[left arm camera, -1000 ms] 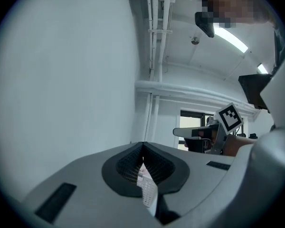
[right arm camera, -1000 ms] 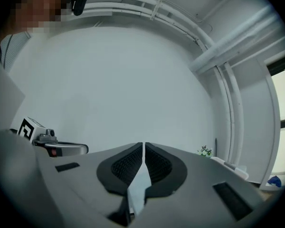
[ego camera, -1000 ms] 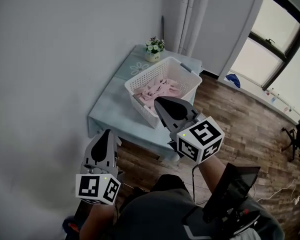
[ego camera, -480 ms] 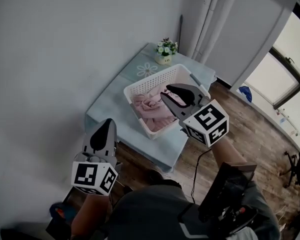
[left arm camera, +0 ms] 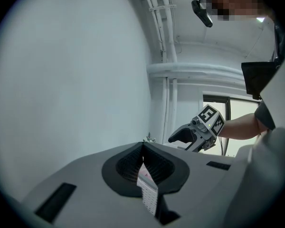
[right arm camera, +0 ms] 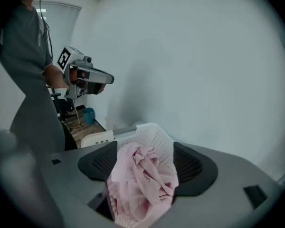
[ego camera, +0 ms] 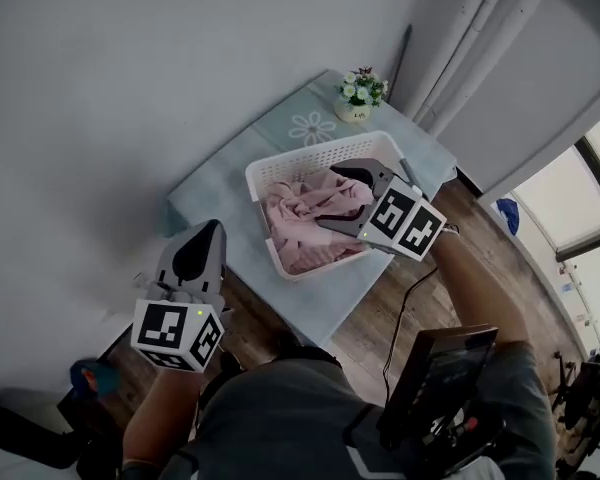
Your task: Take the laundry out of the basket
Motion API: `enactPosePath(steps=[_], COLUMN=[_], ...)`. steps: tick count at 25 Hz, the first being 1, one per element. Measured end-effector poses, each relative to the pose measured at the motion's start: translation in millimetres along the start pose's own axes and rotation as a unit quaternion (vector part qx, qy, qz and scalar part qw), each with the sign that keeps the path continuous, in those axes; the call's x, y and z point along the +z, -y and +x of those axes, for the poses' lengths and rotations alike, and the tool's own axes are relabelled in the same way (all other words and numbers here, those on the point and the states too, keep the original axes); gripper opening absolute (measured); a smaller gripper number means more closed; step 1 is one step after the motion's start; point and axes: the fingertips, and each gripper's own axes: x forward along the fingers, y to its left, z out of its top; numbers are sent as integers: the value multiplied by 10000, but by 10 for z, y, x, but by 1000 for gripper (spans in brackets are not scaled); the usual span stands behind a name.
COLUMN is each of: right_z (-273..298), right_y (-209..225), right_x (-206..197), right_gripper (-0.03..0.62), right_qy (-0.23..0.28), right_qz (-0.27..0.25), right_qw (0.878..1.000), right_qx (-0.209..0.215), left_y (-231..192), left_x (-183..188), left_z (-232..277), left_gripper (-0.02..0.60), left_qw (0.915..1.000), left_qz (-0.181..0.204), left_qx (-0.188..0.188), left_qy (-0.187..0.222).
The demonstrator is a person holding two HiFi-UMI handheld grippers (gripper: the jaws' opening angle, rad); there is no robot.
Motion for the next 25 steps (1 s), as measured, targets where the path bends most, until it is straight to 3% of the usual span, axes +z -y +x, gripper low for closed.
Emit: enactPosePath(steps=[4, 7, 11, 15, 25], right_z=[268, 411, 648, 855, 1307], right_y=[-93, -162, -322, -302, -403], right_x=[-310, -527, -884, -1231, -1638], right_gripper=[447, 468, 496, 510, 547], right_qy=[-418, -865, -1437, -1930, -2404], right_qz=[-386, -836, -1379, -2090, -2092], right_qw=[9961, 9874, 9670, 9427, 9189], right_qx=[670, 1032, 1591, 1743, 2326], left_y=[-114, -187, -205, -217, -261], left_x=[-220, -362, -618, -831, -1175], left_z=[101, 143, 173, 219, 173], left_gripper=[9, 9, 9, 9, 9], left_qw=[9994, 9981, 9955, 9930, 9861], left_qz=[-193, -184, -352, -520, -726], left_qx=[256, 498, 696, 832, 1052], left_qy=[-139, -308, -537, -656, -1058])
